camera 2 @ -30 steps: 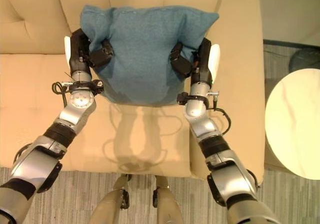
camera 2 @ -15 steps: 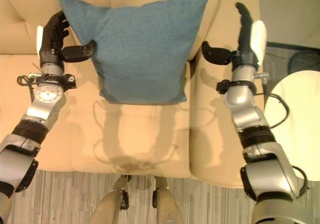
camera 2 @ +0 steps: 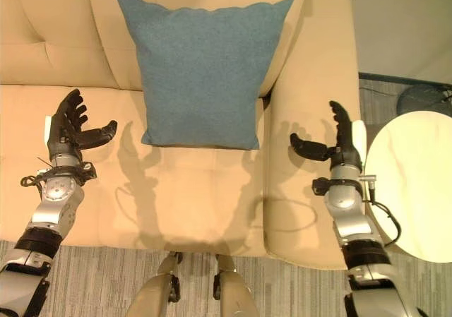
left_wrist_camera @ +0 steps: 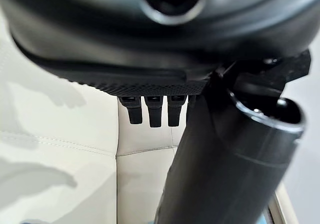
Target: Pick up all the scattered cushions and arrange them neatly on the sofa.
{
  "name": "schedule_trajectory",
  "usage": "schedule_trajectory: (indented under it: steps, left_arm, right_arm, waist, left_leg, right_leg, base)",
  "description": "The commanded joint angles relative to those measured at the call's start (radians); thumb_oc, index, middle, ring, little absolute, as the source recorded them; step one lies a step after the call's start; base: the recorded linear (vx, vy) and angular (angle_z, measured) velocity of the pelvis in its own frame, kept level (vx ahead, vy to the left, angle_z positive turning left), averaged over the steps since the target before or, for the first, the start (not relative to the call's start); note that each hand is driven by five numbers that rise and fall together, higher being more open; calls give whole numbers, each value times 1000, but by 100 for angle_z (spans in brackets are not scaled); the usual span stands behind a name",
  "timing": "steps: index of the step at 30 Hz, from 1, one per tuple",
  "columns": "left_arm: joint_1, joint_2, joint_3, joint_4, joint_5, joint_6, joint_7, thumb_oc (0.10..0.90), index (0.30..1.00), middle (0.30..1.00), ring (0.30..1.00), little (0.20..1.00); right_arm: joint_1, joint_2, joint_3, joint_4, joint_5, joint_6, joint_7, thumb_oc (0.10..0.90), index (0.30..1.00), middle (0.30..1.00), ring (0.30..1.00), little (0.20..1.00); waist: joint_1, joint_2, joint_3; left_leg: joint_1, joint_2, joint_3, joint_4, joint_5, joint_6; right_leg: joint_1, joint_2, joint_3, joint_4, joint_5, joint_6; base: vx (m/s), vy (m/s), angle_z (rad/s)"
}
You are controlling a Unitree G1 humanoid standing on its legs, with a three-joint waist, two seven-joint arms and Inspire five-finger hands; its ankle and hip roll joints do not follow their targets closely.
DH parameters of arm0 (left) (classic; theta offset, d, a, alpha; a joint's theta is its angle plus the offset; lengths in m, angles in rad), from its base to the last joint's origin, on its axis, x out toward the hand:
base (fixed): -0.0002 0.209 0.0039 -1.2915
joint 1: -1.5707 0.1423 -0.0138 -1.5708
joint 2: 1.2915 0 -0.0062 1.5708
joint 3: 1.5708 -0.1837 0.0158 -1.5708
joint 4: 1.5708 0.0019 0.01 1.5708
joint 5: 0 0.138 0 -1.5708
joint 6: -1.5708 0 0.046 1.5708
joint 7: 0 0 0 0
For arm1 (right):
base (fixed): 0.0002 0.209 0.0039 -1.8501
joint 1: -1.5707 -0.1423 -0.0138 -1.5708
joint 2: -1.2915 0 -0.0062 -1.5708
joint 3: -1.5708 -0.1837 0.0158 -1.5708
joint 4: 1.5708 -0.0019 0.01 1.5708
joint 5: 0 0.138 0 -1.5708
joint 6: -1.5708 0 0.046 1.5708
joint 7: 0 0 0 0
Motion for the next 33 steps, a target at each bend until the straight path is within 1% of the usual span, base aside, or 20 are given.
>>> schedule_trajectory:
  steps: [1, 5, 7, 11, 12, 14, 15, 16, 17, 19, 21, 24, 27, 31, 32, 33]
  left_arm:
    - [-86, 16, -16, -43, 4, -108, 13, 800, 900, 900, 900, 900]
    - [59, -45, 12, -133, 39, -92, -19, 800, 900, 900, 900, 900]
    - [154, -72, 25, -167, 69, -74, -43, 800, 900, 900, 900, 900]
    - [342, -128, 52, -205, 115, -45, -96, 800, 900, 900, 900, 900]
    - [432, -152, 55, -194, 146, -28, -123, 800, 900, 900, 900, 900]
    - [494, -167, 59, -165, 170, -14, -145, 800, 900, 900, 900, 900]
    - [496, -167, 58, -166, 170, -14, -145, 800, 900, 900, 900, 900]
    - [549, -184, 59, -109, 192, 4, -159, 800, 900, 900, 900, 900]
    - [575, -190, 58, -78, 205, 11, -164, 800, 900, 900, 900, 900]
    - [614, -198, 56, -17, 232, 26, -170, 800, 900, 900, 900, 900]
    - [639, -206, 52, 60, 264, 44, -181, 800, 900, 900, 900, 900]
    - [646, -213, 42, 169, 310, 63, -184, 800, 900, 900, 900, 900]
    - [644, -229, 49, 262, 320, 66, -171, 800, 900, 900, 900, 900]
    - [617, -244, 47, 355, 333, 66, -156, 800, 900, 900, 900, 900]
    - [616, -244, 47, 356, 333, 66, -156, 800, 900, 900, 900, 900]
    - [596, -247, 45, 389, 329, 64, -143, 800, 900, 900, 900, 900]
  right_arm:
    - [24, 9, 11, -22, -21, -61, -23, 800, 900, 900, 900, 900]
    - [137, 59, -17, -93, -39, -52, 10, 800, 900, 900, 900, 900]
    - [205, 96, -39, -128, -36, -54, 33, 800, 900, 900, 900, 900]
    - [315, 157, -63, -175, -32, -61, 81, 800, 900, 900, 900, 900]
    - [368, 186, -64, -185, -41, -65, 103, 800, 900, 900, 900, 900]
    - [410, 208, -63, -176, -47, -63, 126, 800, 900, 900, 900, 900]
    - [411, 208, -63, -176, -48, -62, 126, 800, 900, 900, 900, 900]
    - [451, 231, -56, -161, -57, -56, 145, 800, 900, 900, 900, 900]
    - [469, 242, -52, -151, -57, -54, 153, 800, 900, 900, 900, 900]
    - [502, 268, -50, -131, -43, -52, 169, 800, 900, 900, 900, 900]
    - [516, 284, -22, -83, -50, -50, 184, 800, 900, 900, 900, 900]
    - [524, 310, 14, 2, -49, -43, 197, 800, 900, 900, 900, 900]
    - [526, 326, 37, 59, -45, -39, 204, 800, 900, 900, 900, 900]
    - [505, 332, 51, 145, -37, -33, 196, 800, 900, 900, 900, 900]
    - [504, 332, 51, 146, -37, -34, 196, 800, 900, 900, 900, 900]
    - [481, 335, 52, 179, -19, -31, 185, 800, 900, 900, 900, 900]
  waist:
    - [7, -29, -195]
    - [8, -35, -186]
    - [12, -40, -176]
    - [23, -43, -163]
    - [32, -46, -161]
    - [39, -48, -166]
    - [39, -48, -165]
    - [47, -50, -169]
    - [51, -51, -170]
    - [56, -54, -171]
    - [64, -57, -170]
    - [72, -61, -168]
    - [78, -64, -164]
    - [83, -67, -147]
    - [82, -67, -147]
    - [85, -74, -126]
  left_leg:
    - [17, 41, 13, 2, -90, -84]
    - [78, 50, 19, 2, -102, -83]
    - [129, 51, 25, 2, -112, -80]
    - [219, 54, 27, 2, -129, -73]
    - [265, 56, 25, 2, -137, -69]
    - [296, 57, 23, 2, -143, -65]
    - [299, 57, 23, 2, -143, -65]
    - [328, 58, 22, 2, -148, -63]
    - [344, 59, 21, 2, -151, -62]
    - [372, 60, 17, 2, -157, -60]
    - [394, 63, 8, 2, -160, -57]
    - [418, 69, -5, 2, -162, -57]
    - [429, 77, -16, 2, -156, -62]
    - [402, 84, -28, 17, -135, -70]
    - [401, 84, -29, 17, -135, -70]
    - [345, 77, -45, 78, -134, -74]
  right_leg:
    - [8, -73, -27, 4, -48, 103]
    - [69, -70, -30, 4, -64, 100]
    - [121, -67, -31, 4, -77, 99]
    - [204, -63, -36, 4, -102, 96]
    - [245, -60, -42, 4, -111, 95]
    - [278, -57, -48, 4, -119, 92]
    - [281, -57, -48, 4, -119, 92]
    - [314, -54, -55, 4, -127, 88]
    - [332, -52, -57, 4, -132, 86]
    - [363, -48, -61, 4, -141, 83]
    - [388, -40, -65, 4, -148, 80]
    - [418, -30, -64, 4, -162, 72]
    - [435, -19, -65, 4, -173, 63]
    - [427, -12, -76, 4, -180, 53]
    - [427, -12, -77, 4, -180, 53]
    - [414, -20, -85, 4, -175, 50]
  base:
    - [0, 0, 0]
    - [56, -21, -1]
    - [80, -17, -3]
    - [72, -17, -1]
    - [73, -25, 3]
    - [44, -16, 6]
    - [47, -14, 7]
    - [50, -20, 8]
    - [60, -22, 3]
    - [36, -17, 6]
    - [8, -33, 7]
    - [-16, -42, 14]
    - [-27, -68, 17]
    - [-94, -53, 14]
    - [-193, -29, 28]
    - [-252, -23, 23]
